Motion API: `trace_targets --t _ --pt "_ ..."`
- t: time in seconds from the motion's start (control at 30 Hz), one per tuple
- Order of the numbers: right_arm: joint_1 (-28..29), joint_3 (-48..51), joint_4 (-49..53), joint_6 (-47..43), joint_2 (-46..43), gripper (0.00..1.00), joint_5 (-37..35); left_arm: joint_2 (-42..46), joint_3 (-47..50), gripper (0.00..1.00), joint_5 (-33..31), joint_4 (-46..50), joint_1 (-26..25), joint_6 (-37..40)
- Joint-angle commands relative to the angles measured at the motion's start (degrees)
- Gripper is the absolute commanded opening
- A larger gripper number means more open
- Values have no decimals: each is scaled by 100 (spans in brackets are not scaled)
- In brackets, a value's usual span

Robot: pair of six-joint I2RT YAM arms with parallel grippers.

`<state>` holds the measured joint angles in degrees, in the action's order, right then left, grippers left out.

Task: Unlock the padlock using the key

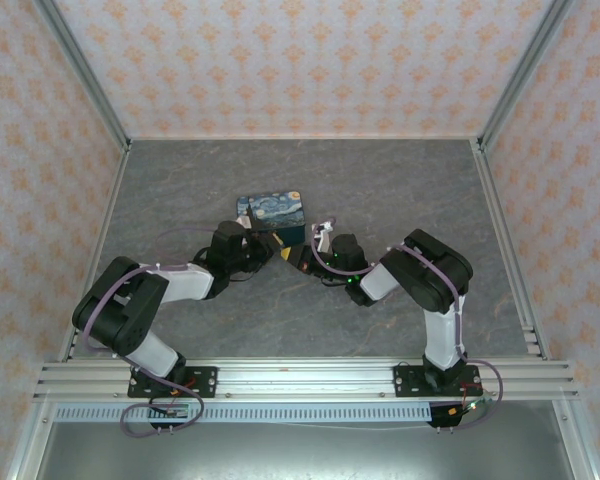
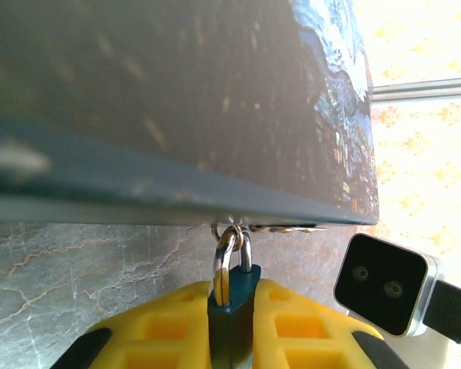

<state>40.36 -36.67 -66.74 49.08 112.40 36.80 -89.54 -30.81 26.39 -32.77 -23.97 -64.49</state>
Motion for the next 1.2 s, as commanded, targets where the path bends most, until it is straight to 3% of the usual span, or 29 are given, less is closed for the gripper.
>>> trace_targets --t 0.0,0.1,0.23,0.4,0.8,0.97,1.17 --pt "44 -131 -132 -135 -156 14 -2 8 -125 9 -42 -64 2 59" --pt "42 -20 416 -500 -408 27 -246 111 -158 5 -66 104 5 51" --pt "42 125 1532 -1261 -987 36 -723 283 -254 0 -136 549 2 -18" --pt "42 284 3203 -2321 -2041 37 -1718 527 -347 0 -246 1043 3 -332" --pt "45 348 5306 -5276 -4176 39 -3661 943 -900 0 -147 2635 8 -783" --pt "49 356 5330 -6938 -4714 45 -4350 1032 -925 0 -134 2739 4 -862" --pt "50 522 4856 -8615 -4912 67 -4349 1107 -944 0 -139 2831 5 -892"
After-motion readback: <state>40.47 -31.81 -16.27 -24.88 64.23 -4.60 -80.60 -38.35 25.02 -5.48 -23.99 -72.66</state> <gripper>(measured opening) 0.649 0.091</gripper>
